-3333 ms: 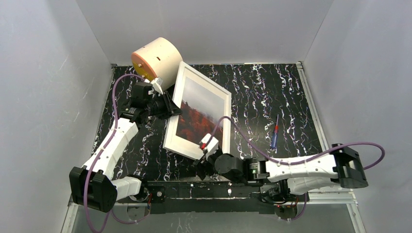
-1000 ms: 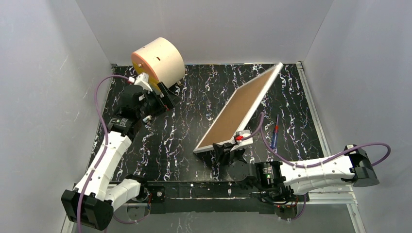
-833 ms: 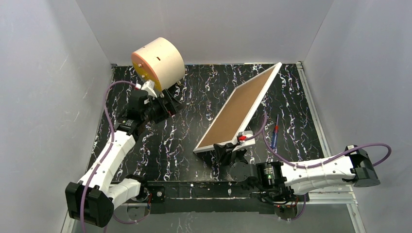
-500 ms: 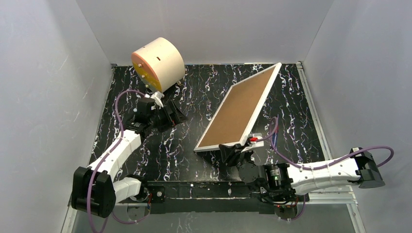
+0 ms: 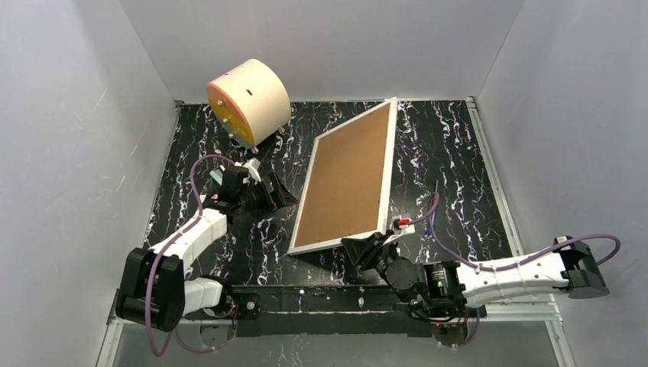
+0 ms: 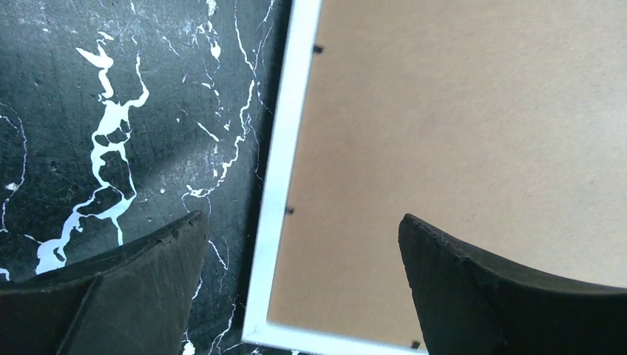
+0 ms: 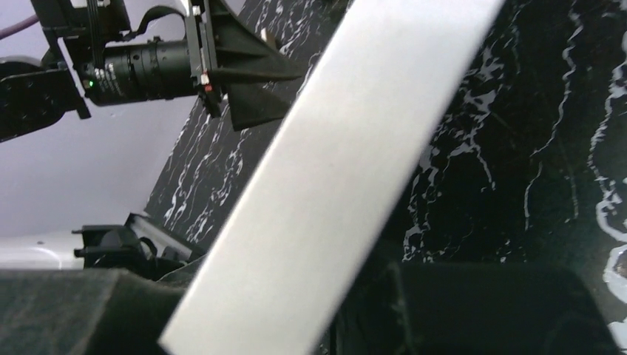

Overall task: Take the photo out of the frame
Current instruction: Turn over the photo frame at the center of the board, then adjust the photo frame at the center of the board.

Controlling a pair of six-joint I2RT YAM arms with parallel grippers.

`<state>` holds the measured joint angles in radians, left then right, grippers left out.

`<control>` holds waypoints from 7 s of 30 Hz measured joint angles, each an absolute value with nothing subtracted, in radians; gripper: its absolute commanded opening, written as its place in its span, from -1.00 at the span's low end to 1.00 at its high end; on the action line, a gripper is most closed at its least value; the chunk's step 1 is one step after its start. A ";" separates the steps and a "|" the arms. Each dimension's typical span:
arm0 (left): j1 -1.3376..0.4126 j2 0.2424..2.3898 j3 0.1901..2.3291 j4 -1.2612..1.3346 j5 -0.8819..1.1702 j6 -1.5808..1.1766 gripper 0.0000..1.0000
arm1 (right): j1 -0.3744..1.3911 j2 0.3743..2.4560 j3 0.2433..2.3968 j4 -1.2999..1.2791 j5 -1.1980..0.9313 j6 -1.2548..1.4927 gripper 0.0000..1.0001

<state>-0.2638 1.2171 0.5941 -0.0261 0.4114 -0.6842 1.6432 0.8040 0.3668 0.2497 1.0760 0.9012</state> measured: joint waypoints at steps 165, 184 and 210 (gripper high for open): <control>-0.460 1.052 0.351 0.026 0.305 -0.723 0.57 | 0.283 1.223 0.517 -0.204 -0.353 0.631 0.75; -0.582 0.908 0.292 -0.043 0.190 -0.870 0.54 | 0.278 1.020 0.387 -0.207 -0.362 0.661 0.72; -0.679 0.923 0.358 -0.192 0.086 -0.854 0.59 | 0.387 1.128 0.455 -0.202 -0.233 0.738 0.64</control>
<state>-0.6788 0.9230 0.3584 -0.1921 0.0860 -0.8543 0.3870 1.1282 0.4545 -0.2020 -0.2329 0.7383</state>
